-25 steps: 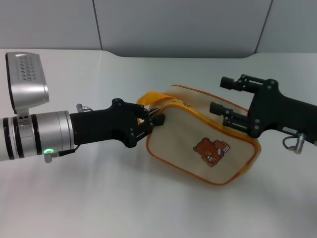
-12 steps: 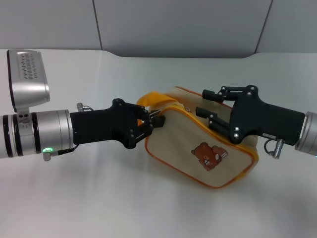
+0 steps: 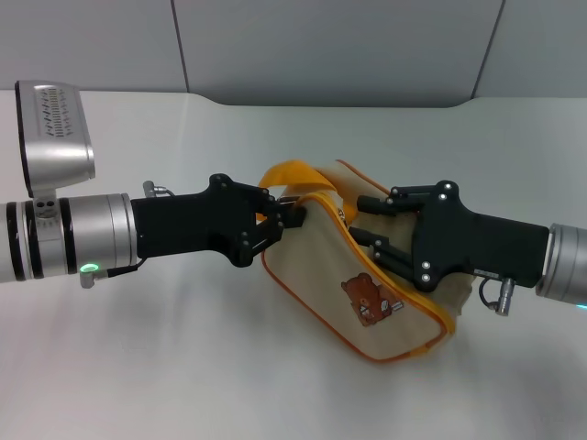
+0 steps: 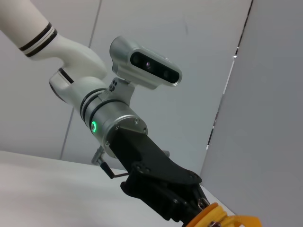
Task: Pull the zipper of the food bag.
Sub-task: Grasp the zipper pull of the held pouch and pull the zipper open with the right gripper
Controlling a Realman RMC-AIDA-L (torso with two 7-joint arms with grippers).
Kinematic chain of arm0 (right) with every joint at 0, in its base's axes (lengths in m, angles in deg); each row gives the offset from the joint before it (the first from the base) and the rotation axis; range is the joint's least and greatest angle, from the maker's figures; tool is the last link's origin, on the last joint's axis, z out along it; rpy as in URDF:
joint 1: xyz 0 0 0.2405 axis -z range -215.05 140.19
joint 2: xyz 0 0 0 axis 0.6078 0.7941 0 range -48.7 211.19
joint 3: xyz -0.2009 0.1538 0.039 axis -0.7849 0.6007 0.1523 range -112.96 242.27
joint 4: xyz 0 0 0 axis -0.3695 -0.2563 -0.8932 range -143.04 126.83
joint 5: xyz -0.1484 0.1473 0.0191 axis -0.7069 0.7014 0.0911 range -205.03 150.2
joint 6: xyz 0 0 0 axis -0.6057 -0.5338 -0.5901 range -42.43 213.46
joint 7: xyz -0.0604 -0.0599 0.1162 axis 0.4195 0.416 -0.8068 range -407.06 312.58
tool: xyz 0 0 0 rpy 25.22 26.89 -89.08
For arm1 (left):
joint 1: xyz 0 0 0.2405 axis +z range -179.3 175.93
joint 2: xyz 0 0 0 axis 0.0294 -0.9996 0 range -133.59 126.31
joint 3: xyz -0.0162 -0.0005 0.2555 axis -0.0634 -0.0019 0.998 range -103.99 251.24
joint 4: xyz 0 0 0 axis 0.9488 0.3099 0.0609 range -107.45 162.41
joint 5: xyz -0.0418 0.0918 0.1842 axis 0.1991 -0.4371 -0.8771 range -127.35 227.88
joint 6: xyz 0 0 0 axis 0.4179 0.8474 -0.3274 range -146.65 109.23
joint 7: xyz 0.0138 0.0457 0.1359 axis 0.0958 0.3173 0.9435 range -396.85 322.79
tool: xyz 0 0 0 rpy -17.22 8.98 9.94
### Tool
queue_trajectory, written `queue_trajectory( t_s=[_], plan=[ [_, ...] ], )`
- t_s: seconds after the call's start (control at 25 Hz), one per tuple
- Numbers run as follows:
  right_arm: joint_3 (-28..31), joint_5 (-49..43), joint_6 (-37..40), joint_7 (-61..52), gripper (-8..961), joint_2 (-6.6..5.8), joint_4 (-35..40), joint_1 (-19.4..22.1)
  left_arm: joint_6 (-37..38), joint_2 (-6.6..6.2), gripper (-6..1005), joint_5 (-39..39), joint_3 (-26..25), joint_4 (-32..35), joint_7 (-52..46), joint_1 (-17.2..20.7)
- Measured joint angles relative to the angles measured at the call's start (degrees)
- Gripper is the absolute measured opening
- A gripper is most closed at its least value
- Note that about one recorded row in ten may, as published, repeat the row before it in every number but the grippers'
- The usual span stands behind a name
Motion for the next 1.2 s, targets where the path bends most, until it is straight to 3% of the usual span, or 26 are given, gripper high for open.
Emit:
queue_trajectory(
  t_s=[0.8, 1.2],
  plan=[
    [-0.7, 1.4, -0.9, 0.1, 331, 0.1, -0.6, -0.1, -0.6, 1.12, 73, 0.0, 0.4, 0.1, -1.4, -0.7],
    [-1.6, 1.4, -1.1, 0.7, 186, 0.1, -1.6, -0.5, -0.7, 1.15, 70, 0.0, 0.0, 0.2, -1.7, -0.9]
  ],
)
